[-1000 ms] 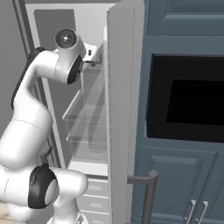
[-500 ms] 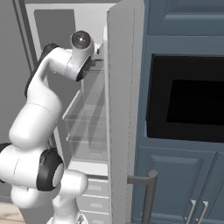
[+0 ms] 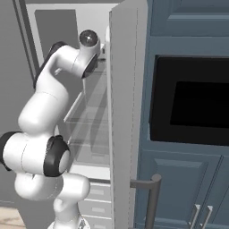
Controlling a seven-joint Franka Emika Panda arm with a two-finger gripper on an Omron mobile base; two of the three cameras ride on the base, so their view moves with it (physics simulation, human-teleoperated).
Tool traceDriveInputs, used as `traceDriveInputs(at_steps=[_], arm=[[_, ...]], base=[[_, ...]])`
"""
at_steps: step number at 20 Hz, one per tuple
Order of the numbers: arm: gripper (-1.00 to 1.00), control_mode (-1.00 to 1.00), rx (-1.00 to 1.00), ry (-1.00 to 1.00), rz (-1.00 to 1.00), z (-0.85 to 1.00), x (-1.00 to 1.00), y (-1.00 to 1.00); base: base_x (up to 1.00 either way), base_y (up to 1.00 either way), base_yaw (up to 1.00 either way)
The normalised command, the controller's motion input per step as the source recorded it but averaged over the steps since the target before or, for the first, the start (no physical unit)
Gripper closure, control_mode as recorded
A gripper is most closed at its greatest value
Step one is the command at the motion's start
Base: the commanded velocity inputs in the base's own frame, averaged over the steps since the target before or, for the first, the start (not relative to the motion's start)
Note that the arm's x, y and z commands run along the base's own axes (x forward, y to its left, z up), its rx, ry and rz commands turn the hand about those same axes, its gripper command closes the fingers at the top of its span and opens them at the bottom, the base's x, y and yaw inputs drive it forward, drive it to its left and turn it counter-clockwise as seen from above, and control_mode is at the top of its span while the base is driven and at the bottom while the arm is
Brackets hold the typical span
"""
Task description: Retrieve the sausage and cheese from the fridge and place them on the cutting board on the counter.
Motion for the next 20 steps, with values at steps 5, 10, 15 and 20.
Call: traceDriveInputs(at_steps=[5,10,15,20], arm=[[-1.00,-1.00,-0.04,0.06,0.03,-0.17,0.34,0.00],[-1.00,-1.00,-0.01,0.00,0.03,-0.09,0.37,0.00],[-1.00,-1.00,-0.06,0.01,0.03,-0.24,0.32,0.00],[-1.00,-1.00,-0.03,0.05,0.03,-0.11,0.33,0.00]], base=[[0.00,0.00,0.00],[0.00,0.00,0.00],[0.00,0.00,0.00],[0.00,0.00,0.00]])
